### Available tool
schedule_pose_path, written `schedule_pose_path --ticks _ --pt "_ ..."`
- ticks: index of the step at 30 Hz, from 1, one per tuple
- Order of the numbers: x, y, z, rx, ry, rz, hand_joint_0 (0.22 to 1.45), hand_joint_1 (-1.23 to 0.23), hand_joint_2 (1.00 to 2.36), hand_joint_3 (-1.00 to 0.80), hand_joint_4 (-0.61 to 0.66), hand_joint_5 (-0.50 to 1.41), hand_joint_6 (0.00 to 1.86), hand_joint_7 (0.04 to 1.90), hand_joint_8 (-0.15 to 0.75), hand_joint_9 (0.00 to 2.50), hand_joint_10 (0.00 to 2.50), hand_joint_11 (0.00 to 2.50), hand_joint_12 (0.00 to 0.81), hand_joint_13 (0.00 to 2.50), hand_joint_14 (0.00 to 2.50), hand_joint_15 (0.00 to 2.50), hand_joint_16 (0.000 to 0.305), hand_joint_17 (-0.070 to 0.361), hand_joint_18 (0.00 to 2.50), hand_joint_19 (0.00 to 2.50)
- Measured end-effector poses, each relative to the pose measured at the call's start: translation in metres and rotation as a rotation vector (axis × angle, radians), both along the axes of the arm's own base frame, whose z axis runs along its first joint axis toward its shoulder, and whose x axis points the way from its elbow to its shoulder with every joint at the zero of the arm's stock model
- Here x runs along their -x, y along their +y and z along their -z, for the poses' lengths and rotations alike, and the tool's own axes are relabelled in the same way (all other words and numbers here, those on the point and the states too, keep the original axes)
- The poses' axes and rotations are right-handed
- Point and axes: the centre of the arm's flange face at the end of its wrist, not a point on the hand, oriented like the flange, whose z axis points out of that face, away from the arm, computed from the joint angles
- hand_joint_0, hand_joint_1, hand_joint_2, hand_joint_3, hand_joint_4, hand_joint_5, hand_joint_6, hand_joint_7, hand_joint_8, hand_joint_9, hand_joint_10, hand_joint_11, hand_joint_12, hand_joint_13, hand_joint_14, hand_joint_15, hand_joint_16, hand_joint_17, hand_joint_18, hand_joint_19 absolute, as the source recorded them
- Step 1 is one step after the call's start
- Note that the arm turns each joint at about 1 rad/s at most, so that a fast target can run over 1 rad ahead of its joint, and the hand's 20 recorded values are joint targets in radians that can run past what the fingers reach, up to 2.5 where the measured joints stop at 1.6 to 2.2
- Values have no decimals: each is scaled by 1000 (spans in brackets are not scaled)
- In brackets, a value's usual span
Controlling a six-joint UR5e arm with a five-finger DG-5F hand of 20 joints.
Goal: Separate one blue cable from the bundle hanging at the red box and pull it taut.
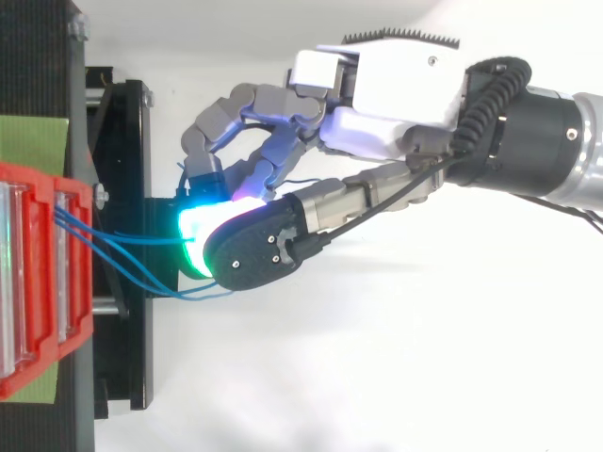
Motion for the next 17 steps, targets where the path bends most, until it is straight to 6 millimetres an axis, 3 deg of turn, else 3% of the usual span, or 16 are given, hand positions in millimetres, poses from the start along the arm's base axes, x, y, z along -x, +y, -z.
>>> schedule_pose_path --ticks 17 --pt "0 0 0 0 0 0 775 -723 1018 -170 -90 -191 1012 1232 343 1035 10 1174 307 593 16 457 44 99 643 710"
